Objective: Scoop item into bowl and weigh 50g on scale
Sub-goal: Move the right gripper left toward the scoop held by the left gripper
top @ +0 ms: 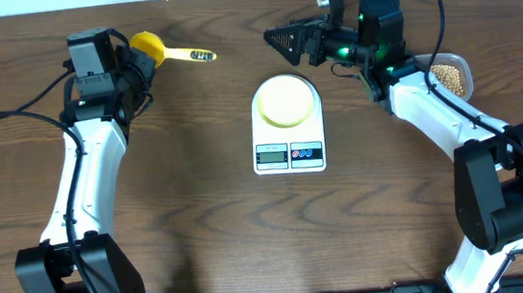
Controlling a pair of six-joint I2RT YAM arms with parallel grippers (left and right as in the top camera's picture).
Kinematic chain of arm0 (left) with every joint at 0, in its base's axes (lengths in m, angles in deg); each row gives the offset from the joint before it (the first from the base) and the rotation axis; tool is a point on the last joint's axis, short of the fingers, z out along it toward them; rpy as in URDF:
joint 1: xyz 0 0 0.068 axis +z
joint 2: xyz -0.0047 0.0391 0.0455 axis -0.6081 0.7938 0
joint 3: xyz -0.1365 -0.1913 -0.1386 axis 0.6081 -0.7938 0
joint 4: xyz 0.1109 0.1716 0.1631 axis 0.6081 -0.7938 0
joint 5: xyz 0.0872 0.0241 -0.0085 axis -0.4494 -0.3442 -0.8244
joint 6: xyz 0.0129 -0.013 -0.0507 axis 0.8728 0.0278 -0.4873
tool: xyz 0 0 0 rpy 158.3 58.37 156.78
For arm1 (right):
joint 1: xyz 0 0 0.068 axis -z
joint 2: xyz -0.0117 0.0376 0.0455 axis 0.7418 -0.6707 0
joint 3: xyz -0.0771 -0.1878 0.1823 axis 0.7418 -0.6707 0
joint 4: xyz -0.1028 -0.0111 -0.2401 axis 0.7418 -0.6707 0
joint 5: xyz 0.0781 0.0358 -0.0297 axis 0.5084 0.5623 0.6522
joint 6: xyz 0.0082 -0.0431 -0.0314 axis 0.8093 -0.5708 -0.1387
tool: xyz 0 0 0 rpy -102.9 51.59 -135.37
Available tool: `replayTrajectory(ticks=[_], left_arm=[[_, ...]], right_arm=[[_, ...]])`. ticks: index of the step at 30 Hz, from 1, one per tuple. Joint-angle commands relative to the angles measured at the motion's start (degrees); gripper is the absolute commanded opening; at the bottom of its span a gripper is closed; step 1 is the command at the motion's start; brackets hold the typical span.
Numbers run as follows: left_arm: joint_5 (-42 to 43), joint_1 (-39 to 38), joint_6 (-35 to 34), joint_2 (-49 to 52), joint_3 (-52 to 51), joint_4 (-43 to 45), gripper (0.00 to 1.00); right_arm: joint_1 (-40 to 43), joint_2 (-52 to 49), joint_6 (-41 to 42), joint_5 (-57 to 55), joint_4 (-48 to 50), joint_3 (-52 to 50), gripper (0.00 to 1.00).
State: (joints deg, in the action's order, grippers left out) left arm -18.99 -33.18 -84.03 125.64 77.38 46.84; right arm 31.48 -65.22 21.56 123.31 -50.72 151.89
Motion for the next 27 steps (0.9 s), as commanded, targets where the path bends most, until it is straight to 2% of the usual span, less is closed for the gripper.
replayTrajectory(ticks=[1,4,10,17,20,23,27], left_arm=[[-0.9,-1.7,-7.9,-0.8,0.0,-0.1,0.08],[-0.9,-3.0,-8.0,-0.8,0.0,-0.1,0.08],[-1.0,-5.2,-12.9,-0.8,0.0,0.3,0.08],[-0.9,-6.7,-13.6,-0.8,0.0,0.6,0.08],[-0.3,-7.0,-18.3,-0.8,0.0,0.6,0.08],[-0.2,-7.3,-23.3,-0.8,0.0,0.6,0.08],[3.8,-7.3,-25.3,-0.8,0.0,1.2,0.08]], right_arm=[[-1.3,-0.2,-0.7,3.2,2.2,1.4,0.99],[-3.1,-0.2,-3.6,2.3,5.3,1.4,0.99],[-5.3,-0.2,-3.6,1.4,5.9,1.4,0.99],[-5.3,-0.2,-3.5,1.3,5.9,1.4,0.99],[-5.4,-0.2,-2.8,1.3,5.9,1.4,0.98],[-5.7,-0.2,-2.2,1.1,7.5,1.4,0.92],[-5.7,-0.2,-1.0,1.0,11.4,1.4,0.95]])
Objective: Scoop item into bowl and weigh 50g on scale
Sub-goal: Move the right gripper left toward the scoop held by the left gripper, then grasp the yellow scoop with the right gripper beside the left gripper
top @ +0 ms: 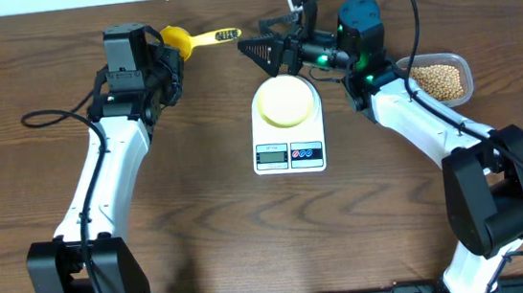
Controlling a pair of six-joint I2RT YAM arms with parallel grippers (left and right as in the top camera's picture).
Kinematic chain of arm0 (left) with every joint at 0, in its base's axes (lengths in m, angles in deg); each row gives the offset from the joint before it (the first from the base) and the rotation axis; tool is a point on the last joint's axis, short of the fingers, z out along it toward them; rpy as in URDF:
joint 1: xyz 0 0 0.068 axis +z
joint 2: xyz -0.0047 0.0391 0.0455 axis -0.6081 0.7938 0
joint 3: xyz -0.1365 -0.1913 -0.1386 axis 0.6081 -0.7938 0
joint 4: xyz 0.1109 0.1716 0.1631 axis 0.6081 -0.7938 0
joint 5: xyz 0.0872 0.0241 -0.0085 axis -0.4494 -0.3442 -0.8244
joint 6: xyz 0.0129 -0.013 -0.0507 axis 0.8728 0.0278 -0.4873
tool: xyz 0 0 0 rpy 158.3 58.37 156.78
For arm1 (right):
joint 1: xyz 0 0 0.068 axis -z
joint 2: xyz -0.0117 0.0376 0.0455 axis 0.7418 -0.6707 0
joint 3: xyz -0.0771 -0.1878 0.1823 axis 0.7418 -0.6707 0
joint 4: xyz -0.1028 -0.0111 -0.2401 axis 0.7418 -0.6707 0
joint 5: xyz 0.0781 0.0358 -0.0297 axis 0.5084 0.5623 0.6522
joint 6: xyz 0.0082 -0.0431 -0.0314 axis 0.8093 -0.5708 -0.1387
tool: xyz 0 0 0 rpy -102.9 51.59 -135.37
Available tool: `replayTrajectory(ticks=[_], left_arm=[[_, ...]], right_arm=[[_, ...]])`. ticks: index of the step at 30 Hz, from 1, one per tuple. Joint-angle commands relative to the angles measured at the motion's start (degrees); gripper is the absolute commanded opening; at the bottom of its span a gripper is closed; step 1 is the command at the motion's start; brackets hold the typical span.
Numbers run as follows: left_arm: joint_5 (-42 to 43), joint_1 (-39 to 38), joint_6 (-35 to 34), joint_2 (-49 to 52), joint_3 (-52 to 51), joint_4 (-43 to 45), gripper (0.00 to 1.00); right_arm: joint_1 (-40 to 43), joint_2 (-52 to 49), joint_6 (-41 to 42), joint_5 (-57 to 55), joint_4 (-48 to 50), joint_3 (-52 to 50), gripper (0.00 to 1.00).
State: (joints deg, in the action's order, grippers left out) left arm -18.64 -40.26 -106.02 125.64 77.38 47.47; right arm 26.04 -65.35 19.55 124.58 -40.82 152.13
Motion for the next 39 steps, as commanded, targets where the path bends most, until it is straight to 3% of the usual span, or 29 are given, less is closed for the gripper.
replayTrajectory(ticks=[1,9,13,16,24,26,31,39], left_arm=[[5.4,-0.2,-3.3,-0.8,0.0,0.8,0.08],[11.7,-0.2,-3.0,-0.8,0.0,0.8,0.08],[13.1,-0.2,1.8,-0.8,0.0,0.8,0.08],[16.1,-0.2,2.4,-0.8,0.0,0.8,0.08],[16.2,-0.9,3.8,-0.8,0.0,0.9,0.08],[16.2,-1.6,3.8,-0.8,0.0,1.1,0.08],[16.1,-2.8,3.8,-0.8,0.0,4.5,0.08],[16.1,-2.8,3.9,-0.8,0.0,5.1,0.08]], right_arm=[[-0.2,-0.1,2.5,-0.2,2.4,1.1,0.93],[-0.3,-0.1,3.6,-0.7,2.6,1.1,0.92],[-0.3,-0.1,3.6,-0.7,2.4,1.1,0.91],[-0.5,-0.1,3.6,-1.1,2.4,1.1,0.78],[-1.7,-0.1,2.9,-1.1,2.4,1.1,0.76],[-1.8,-0.1,2.5,-1.1,2.1,1.1,0.73],[-1.8,-0.1,2.5,-1.1,1.5,1.1,0.53],[-1.8,-0.1,2.5,-1.1,0.9,1.1,0.38]])
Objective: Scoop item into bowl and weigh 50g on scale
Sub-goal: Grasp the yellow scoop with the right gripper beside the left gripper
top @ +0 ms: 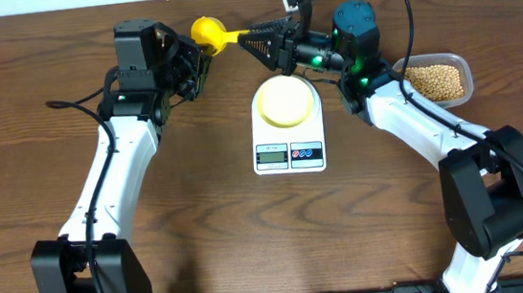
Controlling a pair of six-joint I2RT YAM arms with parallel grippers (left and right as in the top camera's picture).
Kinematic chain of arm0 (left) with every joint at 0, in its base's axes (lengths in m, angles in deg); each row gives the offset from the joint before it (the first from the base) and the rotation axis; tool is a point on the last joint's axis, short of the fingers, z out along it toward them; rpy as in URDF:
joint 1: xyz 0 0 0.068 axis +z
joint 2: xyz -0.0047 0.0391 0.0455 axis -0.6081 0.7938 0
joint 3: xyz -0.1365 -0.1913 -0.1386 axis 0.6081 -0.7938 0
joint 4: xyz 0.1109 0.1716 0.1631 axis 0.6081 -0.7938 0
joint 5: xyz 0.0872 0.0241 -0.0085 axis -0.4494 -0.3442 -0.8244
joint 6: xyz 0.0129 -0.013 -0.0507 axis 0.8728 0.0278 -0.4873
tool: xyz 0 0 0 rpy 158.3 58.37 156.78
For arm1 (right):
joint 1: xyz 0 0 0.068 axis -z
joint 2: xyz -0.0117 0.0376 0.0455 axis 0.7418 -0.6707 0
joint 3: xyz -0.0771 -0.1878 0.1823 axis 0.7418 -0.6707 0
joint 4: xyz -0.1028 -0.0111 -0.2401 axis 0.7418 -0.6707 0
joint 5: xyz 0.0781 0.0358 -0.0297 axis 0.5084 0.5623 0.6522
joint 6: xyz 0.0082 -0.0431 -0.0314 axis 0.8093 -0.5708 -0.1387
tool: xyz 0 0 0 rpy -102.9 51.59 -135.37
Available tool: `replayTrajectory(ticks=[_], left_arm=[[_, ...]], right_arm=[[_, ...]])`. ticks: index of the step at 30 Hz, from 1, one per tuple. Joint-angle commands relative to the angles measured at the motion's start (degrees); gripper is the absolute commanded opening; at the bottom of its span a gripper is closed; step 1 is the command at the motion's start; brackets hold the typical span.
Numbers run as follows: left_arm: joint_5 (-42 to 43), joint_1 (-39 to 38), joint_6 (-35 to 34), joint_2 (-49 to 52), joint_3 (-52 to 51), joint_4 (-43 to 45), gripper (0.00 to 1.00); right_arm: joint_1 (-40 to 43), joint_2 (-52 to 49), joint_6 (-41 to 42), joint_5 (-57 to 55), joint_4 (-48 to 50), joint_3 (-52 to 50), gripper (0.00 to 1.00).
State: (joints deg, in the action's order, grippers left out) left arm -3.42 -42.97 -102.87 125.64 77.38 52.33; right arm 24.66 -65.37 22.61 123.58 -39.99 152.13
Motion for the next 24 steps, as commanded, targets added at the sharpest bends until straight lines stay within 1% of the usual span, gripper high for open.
replayTrajectory(ticks=[1,6,7,8,10,11,18,19,20,21,22,24], left_arm=[[0.9,-0.1,0.7,-0.8,0.0,0.2,0.08],[0.9,-0.1,1.8,-0.8,0.0,0.2,0.08],[0.9,-0.1,1.8,-0.8,0.0,0.2,0.08],[0.9,-0.1,1.8,-0.8,0.0,0.2,0.08],[0.9,-0.1,1.8,-0.8,0.0,0.2,0.08],[0.9,-0.1,1.8,-0.8,0.0,0.2,0.08],[0.9,-0.1,1.8,-0.8,0.0,0.2,0.08],[0.9,-0.1,1.8,-0.8,0.0,0.2,0.17],[0.8,-0.1,1.8,-0.8,0.0,0.2,0.32],[0.7,-0.1,1.8,-0.8,0.0,0.2,0.39],[0.7,-0.1,1.8,-0.8,0.0,0.2,0.51],[0.7,-0.1,1.8,-0.8,0.0,0.2,0.65]], right_arm=[[-0.4,-0.1,-0.6,-0.1,0.1,1.1,0.36],[-0.5,-0.1,-0.6,-0.5,0.2,1.1,0.25],[-0.5,-0.1,-0.6,-0.5,0.3,1.1,0.21],[-0.5,-0.1,-0.6,-0.5,0.3,1.1,0.14],[-0.6,-0.1,-0.6,-0.5,0.3,1.1,0.07],[-0.7,-0.1,-0.6,-0.5,0.3,1.1,0.01],[-1.0,-0.1,-0.6,-0.5,0.3,1.1,0.01],[-1.0,-0.1,-1.1,-0.5,0.3,1.1,0.01],[-1.1,-0.1,-1.8,-0.5,0.3,1.1,0.01],[-1.1,-0.1,-2.4,-0.5,0.3,1.1,0.01],[-1.1,-0.1,-3.1,-0.6,0.5,1.1,0.01],[-1.1,-0.1,-3.2,-1.2,0.5,1.1,0.01]])
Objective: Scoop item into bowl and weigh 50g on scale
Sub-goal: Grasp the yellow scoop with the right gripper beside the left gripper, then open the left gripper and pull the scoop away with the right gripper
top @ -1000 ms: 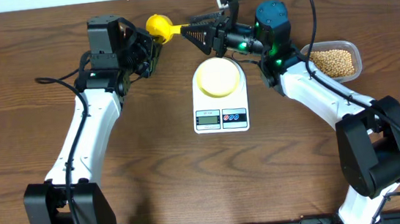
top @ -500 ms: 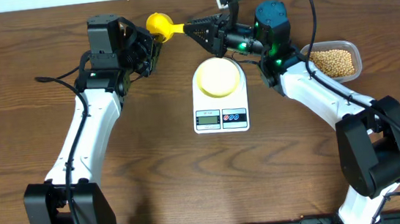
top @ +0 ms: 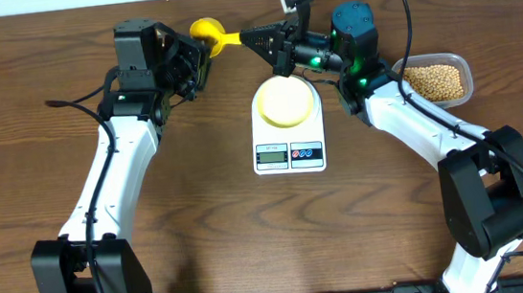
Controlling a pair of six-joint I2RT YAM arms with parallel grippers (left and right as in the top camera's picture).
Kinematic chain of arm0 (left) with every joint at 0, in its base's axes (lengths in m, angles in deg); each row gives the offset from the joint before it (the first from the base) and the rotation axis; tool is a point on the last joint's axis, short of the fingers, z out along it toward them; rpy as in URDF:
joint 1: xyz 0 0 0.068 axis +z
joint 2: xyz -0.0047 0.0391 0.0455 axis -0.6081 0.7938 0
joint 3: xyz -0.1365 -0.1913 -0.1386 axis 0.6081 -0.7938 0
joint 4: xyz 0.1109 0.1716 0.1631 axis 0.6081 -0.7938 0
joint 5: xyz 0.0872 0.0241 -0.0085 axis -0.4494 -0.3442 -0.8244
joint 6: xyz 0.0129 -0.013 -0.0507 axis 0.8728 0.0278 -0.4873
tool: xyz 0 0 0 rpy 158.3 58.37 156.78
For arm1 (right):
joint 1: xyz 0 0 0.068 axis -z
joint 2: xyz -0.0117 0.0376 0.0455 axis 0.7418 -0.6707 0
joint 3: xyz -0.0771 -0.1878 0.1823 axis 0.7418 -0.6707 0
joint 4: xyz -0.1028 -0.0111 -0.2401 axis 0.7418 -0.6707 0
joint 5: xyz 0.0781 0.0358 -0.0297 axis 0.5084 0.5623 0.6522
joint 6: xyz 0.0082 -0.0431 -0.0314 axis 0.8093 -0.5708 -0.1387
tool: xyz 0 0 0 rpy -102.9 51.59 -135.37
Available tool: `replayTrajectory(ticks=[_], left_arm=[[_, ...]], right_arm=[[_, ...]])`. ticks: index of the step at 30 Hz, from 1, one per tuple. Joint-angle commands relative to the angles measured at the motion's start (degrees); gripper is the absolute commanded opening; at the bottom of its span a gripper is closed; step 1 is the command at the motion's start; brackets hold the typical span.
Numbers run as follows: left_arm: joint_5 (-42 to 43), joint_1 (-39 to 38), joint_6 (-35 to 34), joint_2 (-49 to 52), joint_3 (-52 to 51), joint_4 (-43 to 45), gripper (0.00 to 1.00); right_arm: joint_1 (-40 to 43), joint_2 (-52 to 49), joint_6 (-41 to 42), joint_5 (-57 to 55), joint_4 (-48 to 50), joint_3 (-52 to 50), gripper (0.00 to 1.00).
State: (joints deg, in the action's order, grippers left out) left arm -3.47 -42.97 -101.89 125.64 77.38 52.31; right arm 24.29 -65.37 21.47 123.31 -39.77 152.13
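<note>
The yellow scoop (top: pixel 205 30) hangs in the air behind the scale, its handle pointing right. My left gripper (top: pixel 194 61) holds it at the cup end from the left. From the right, my right gripper (top: pixel 249 39) has its fingers drawn together on the handle's tip. A white digital scale (top: pixel 289 151) lies at the table's middle with a pale yellow bowl (top: pixel 285 101) on its platform. The clear container of soybeans (top: pixel 438 79) stands at the right, behind the right arm.
Cables trail from both arms across the brown table (top: pixel 202 229). A black rail runs along the front edge. The right arm's forearm (top: pixel 413 122) stretches between the scale and the bean container.
The right gripper's fingers, spread around the scoop's handle before, have come together on it. The left gripper and the scoop have barely moved.
The left gripper held the scoop at the far left, with the right gripper open near the scale's back. Both then came toward each other behind the scale. The handle lay between the open right fingers, which now grip it.
</note>
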Motion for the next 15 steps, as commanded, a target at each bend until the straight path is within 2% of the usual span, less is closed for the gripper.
replayTrajectory(ticks=[1,2,8,12,15], left_arm=[[0.7,-0.1,0.8,-0.8,0.0,0.2,0.71],[0.7,-0.1,0.8,-0.8,0.0,0.2,0.80],[0.8,0.0,0.9,-0.8,0.0,0.1,0.82],[0.8,0.0,7.8,-0.8,0.0,0.1,0.82],[0.8,0.0,16.1,-0.8,0.0,0.0,0.82]], right_arm=[[-0.7,-0.1,-2.0,-1.5,0.3,1.1,0.01],[-0.6,-0.1,-2.3,-2.3,0.3,1.1,0.01],[0.2,-0.1,-7.0,-9.9,-0.9,1.1,0.01],[1.0,-0.1,-12.2,-15.6,-1.0,1.1,0.01],[1.5,-0.1,-20.1,-18.1,-0.3,1.1,0.01]])
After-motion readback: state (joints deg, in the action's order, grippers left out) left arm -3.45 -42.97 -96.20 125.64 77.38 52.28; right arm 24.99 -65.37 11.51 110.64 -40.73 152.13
